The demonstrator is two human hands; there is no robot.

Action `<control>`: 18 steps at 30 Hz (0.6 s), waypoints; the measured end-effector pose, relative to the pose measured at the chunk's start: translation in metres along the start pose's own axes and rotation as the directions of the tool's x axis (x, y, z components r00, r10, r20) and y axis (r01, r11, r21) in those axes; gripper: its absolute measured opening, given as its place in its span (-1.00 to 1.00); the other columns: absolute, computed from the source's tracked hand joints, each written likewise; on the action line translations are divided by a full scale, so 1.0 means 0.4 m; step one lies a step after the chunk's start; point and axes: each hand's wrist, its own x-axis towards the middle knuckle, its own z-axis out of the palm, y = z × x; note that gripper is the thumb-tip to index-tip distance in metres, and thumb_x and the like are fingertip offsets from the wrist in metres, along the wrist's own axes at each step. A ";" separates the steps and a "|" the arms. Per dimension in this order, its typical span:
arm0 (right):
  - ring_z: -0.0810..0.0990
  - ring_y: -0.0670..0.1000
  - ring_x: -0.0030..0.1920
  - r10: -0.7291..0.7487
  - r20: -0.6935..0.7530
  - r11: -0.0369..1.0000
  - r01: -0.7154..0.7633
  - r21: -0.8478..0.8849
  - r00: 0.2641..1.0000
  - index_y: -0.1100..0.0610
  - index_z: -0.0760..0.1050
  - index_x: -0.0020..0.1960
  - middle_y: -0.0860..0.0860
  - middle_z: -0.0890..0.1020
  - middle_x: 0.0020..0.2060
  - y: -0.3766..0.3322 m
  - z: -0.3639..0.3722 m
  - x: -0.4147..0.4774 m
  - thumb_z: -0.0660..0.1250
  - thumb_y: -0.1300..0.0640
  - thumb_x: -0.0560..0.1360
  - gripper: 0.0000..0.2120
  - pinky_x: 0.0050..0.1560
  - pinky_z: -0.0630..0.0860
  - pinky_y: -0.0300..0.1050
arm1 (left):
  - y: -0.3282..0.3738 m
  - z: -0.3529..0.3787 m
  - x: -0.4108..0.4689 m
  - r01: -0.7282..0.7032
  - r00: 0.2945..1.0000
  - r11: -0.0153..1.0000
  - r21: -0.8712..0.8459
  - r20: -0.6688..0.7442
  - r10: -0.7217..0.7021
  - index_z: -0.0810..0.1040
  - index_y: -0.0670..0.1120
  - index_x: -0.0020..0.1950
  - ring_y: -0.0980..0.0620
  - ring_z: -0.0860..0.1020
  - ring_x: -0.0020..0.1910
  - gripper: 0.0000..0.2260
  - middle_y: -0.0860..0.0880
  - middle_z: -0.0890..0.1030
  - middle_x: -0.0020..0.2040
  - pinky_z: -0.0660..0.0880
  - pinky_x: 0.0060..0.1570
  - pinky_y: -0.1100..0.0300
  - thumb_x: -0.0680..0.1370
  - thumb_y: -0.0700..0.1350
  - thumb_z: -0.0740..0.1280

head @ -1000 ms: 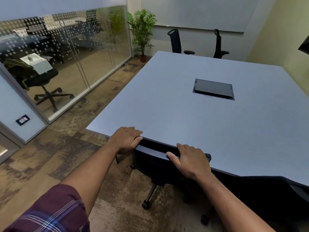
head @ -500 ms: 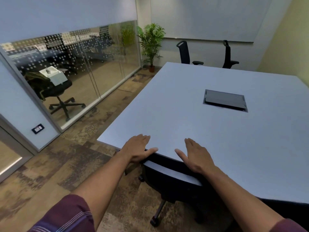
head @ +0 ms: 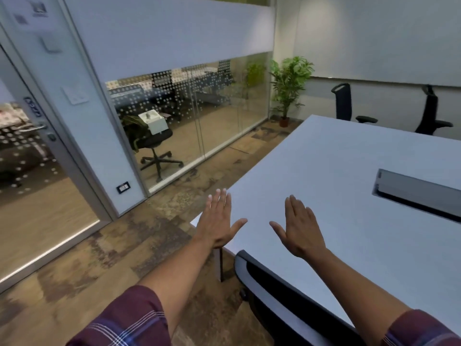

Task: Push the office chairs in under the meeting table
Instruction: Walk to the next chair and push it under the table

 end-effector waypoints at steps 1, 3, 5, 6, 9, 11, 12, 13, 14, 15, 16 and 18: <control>-0.01 0.20 0.72 -0.016 -0.010 1.000 0.016 0.009 1.000 0.23 -0.13 0.73 0.19 -0.03 0.73 -0.021 0.008 0.030 -0.31 -0.48 0.58 -0.01 0.69 -0.03 0.18 | -0.029 0.000 0.005 0.016 1.000 1.000 0.016 -0.014 -0.015 -0.26 -0.23 0.72 -0.16 -0.30 0.72 0.06 -0.22 -0.25 0.74 -0.30 0.69 -0.14 0.50 0.55 -0.46; -0.08 0.19 0.73 -0.050 -0.025 0.999 0.050 0.020 0.998 0.21 -0.18 0.73 0.17 -0.10 0.73 -0.067 0.031 0.096 -0.31 -0.48 0.58 -0.03 0.68 -0.10 0.16 | -0.095 -0.001 0.020 0.050 0.998 0.998 0.034 -0.042 -0.049 -0.28 -0.23 0.71 -0.16 -0.32 0.72 0.06 -0.22 -0.28 0.72 -0.31 0.69 -0.14 0.49 0.55 -0.49; -0.14 0.18 0.73 -0.085 -0.018 0.996 0.085 0.015 0.996 0.19 -0.23 0.73 0.15 -0.16 0.73 -0.118 0.059 0.163 -0.30 -0.47 0.60 -0.05 0.68 -0.15 0.15 | -0.165 0.001 0.035 0.072 0.996 0.997 0.028 -0.055 -0.070 -0.28 -0.22 0.71 -0.15 -0.33 0.71 0.05 -0.21 -0.30 0.71 -0.32 0.68 -0.14 0.49 0.55 -0.48; -0.16 0.18 0.72 -0.100 -0.016 0.995 0.101 0.007 0.995 0.18 -0.25 0.72 0.14 -0.19 0.72 -0.148 0.074 0.194 -0.29 -0.46 0.61 -0.07 0.68 -0.17 0.15 | -0.202 0.004 0.043 0.076 0.996 0.997 0.032 -0.051 -0.074 -0.28 -0.22 0.71 -0.16 -0.34 0.71 0.04 -0.21 -0.31 0.71 -0.31 0.69 -0.15 0.50 0.55 -0.48; -0.22 0.17 0.71 -0.137 -0.055 0.991 0.136 -0.020 0.989 0.16 -0.28 0.72 0.11 -0.26 0.69 -0.242 0.116 0.300 -0.32 -0.47 0.61 -0.08 0.68 -0.20 0.16 | -0.330 0.018 0.087 0.085 0.995 0.994 0.070 -0.061 -0.081 -0.31 -0.22 0.69 -0.17 -0.34 0.71 0.02 -0.23 -0.31 0.71 -0.26 0.70 -0.17 0.52 0.53 -0.48; -0.24 0.16 0.71 -0.152 -0.058 0.988 0.150 -0.030 0.987 0.16 -0.28 0.72 0.11 -0.27 0.69 -0.312 0.140 0.378 -0.33 -0.48 0.60 -0.08 0.68 -0.21 0.16 | -0.426 0.020 0.122 0.093 0.994 0.993 0.067 -0.061 -0.089 -0.31 -0.22 0.69 -0.17 -0.34 0.71 0.02 -0.24 -0.30 0.72 -0.25 0.70 -0.17 0.52 0.53 -0.48; -0.23 0.16 0.71 -0.156 -0.059 0.988 0.154 -0.034 0.986 0.17 -0.27 0.72 0.12 -0.26 0.70 -0.346 0.154 0.414 -0.31 -0.47 0.62 -0.08 0.68 -0.20 0.15 | -0.473 0.021 0.139 0.093 0.994 0.994 0.059 -0.060 -0.089 -0.31 -0.23 0.70 -0.17 -0.34 0.71 0.02 -0.23 -0.30 0.72 -0.26 0.70 -0.17 0.51 0.54 -0.48; -0.21 0.16 0.72 -0.153 -0.058 0.988 0.151 -0.036 0.987 0.18 -0.25 0.72 0.12 -0.23 0.70 -0.379 0.168 0.449 -0.28 -0.46 0.63 -0.09 0.68 -0.19 0.15 | -0.522 0.019 0.154 0.091 0.994 0.995 0.049 -0.062 -0.088 -0.30 -0.23 0.70 -0.17 -0.33 0.71 0.03 -0.23 -0.31 0.71 -0.27 0.70 -0.16 0.51 0.54 -0.48; -0.19 0.16 0.72 -0.146 -0.051 0.989 0.144 -0.035 0.988 0.18 -0.24 0.73 0.13 -0.22 0.71 -0.411 0.183 0.484 -0.27 -0.46 0.64 -0.09 0.68 -0.17 0.16 | -0.571 0.016 0.169 0.089 0.994 0.995 0.043 -0.066 -0.086 -0.30 -0.23 0.70 -0.16 -0.33 0.71 0.03 -0.23 -0.30 0.71 -0.28 0.69 -0.16 0.51 0.54 -0.48; -0.18 0.16 0.72 -0.142 -0.044 0.989 0.140 -0.036 0.989 0.19 -0.23 0.73 0.13 -0.20 0.71 -0.442 0.198 0.518 -0.28 -0.47 0.64 -0.08 0.68 -0.15 0.16 | -0.621 0.012 0.183 0.091 0.994 0.995 0.047 -0.070 -0.088 -0.30 -0.23 0.70 -0.16 -0.33 0.71 0.03 -0.23 -0.30 0.71 -0.29 0.69 -0.15 0.51 0.54 -0.48; -0.16 0.17 0.72 -0.143 -0.043 0.989 0.142 -0.039 0.989 0.19 -0.21 0.73 0.13 -0.18 0.72 -0.472 0.212 0.551 -0.30 -0.48 0.63 -0.06 0.69 -0.12 0.18 | -0.671 0.011 0.196 0.096 0.994 0.994 0.061 -0.067 -0.091 -0.32 -0.23 0.69 -0.16 -0.34 0.70 0.03 -0.24 -0.32 0.71 -0.30 0.69 -0.14 0.50 0.54 -0.49; -0.10 0.19 0.73 -0.138 -0.045 0.990 0.136 -0.040 0.989 0.21 -0.16 0.73 0.15 -0.12 0.72 -0.527 0.239 0.614 -0.35 -0.49 0.61 -0.03 0.68 -0.06 0.20 | -0.766 0.011 0.218 0.095 0.995 0.992 0.084 -0.048 -0.092 -0.34 -0.22 0.69 -0.16 -0.38 0.69 0.02 -0.23 -0.34 0.70 -0.33 0.68 -0.14 0.50 0.54 -0.50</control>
